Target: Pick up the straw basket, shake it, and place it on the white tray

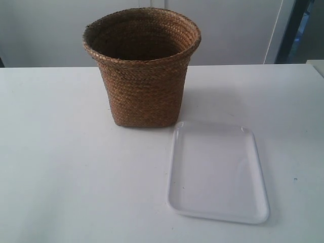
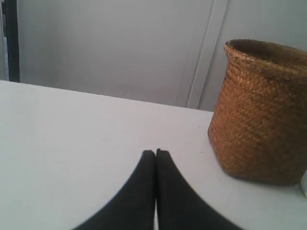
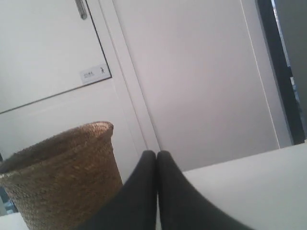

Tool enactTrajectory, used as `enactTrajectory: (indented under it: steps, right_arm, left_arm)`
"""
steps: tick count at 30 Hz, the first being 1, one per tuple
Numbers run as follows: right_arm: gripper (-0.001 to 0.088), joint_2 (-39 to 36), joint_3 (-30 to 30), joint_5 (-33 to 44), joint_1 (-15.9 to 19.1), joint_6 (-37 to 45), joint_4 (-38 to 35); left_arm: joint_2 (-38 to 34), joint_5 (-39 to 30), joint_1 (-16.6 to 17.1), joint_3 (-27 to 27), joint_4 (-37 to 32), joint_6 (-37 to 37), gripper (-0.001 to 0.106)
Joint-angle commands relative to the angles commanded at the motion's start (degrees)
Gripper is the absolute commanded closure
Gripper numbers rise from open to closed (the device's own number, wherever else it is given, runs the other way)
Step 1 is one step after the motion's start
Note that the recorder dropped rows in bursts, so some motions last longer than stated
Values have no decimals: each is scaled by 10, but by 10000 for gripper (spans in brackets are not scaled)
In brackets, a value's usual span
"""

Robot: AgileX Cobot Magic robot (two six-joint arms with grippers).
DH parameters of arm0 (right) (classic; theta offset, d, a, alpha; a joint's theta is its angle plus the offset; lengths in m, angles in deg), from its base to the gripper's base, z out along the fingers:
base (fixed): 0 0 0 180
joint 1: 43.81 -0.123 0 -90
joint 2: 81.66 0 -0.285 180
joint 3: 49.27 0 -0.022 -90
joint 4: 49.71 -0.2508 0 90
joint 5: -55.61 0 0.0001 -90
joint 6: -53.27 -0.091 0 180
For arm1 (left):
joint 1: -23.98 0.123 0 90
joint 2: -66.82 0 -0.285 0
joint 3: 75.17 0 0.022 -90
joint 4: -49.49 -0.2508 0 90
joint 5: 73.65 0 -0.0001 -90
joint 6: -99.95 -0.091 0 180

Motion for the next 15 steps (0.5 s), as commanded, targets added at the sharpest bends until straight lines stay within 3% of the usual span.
enactTrajectory:
  steps: [7, 15]
  right_arm:
    - [868, 0, 0, -41, 0, 0, 0]
    - [868, 0, 0, -221, 0, -38, -3]
  left_arm:
    - [0, 161, 0, 0, 0, 0, 1053]
    - [0, 191, 0, 0, 1, 17, 1053]
